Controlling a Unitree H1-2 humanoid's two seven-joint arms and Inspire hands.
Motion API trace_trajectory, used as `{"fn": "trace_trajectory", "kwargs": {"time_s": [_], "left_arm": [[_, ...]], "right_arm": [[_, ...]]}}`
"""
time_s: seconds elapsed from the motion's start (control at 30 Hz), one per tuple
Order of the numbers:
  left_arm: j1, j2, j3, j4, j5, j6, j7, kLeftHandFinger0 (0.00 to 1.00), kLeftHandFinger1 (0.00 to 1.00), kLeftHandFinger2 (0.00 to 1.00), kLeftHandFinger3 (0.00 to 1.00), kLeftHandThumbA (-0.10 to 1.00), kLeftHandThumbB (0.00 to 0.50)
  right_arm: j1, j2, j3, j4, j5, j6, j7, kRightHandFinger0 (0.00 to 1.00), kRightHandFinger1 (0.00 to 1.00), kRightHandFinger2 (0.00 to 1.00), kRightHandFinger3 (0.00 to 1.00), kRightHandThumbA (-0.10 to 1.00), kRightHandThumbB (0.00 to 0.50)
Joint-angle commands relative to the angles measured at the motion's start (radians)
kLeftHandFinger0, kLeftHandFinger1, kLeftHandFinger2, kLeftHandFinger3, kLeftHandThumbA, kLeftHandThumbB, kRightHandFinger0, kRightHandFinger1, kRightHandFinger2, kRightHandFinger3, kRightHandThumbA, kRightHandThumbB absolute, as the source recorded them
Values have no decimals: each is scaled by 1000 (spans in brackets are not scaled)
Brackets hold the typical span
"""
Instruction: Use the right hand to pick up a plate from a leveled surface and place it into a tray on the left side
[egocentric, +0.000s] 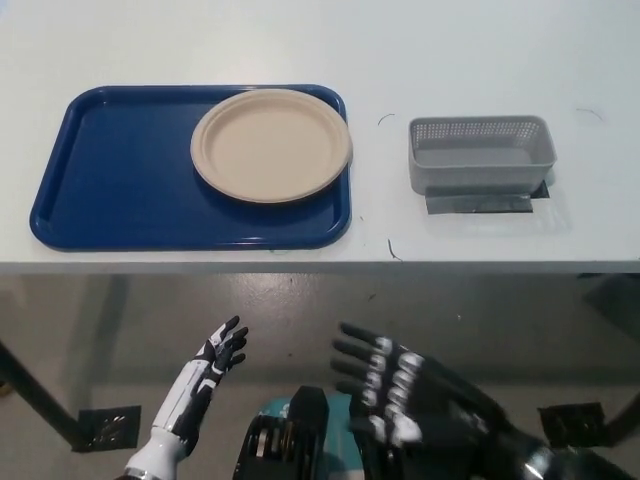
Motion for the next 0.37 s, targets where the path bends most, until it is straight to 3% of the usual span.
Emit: {"fn": "trace_trajectory", "kwargs": {"time_s": [0.0, 0.07, 0.1, 0.13, 0.23, 0.27, 0.33], "left_arm": [[-43, -11, 6, -39, -91, -54, -66, 1000, 1000, 1000, 1000, 961, 289], [-28, -14, 4, -51, -57, -54, -47, 1000, 1000, 1000, 1000, 1000, 312], [-23, -15, 2, -55, -49, -54, -42, 1000, 1000, 1000, 1000, 1000, 329], [-15, -17, 1, -62, -35, -54, -35, 1000, 1000, 1000, 1000, 1000, 331], [13, -22, -2, -80, -21, -54, -27, 1000, 1000, 1000, 1000, 1000, 346], [22, -24, -4, -85, -13, -54, -19, 1000, 1000, 1000, 1000, 1000, 356], [30, -25, -4, -89, -12, -54, -19, 1000, 1000, 1000, 1000, 1000, 355]], "right_arm": [[265, -20, -265, -388, -419, -492, 131, 1000, 1000, 1000, 1000, 1000, 480], [295, 8, -282, -275, -536, -568, 103, 1000, 1000, 1000, 1000, 1000, 464], [294, 17, -289, -218, -561, -608, 103, 1000, 1000, 1000, 1000, 1000, 405], [290, 22, -287, -150, -631, -625, 63, 1000, 1000, 1000, 1000, 1000, 380], [256, 22, -271, -13, -738, -654, 13, 1000, 1000, 1000, 1000, 1000, 405], [235, 26, -261, 55, -751, -672, 0, 1000, 1000, 1000, 1000, 1000, 438], [221, 28, -254, 99, -763, -683, -7, 1000, 1000, 1000, 1000, 1000, 436]]}}
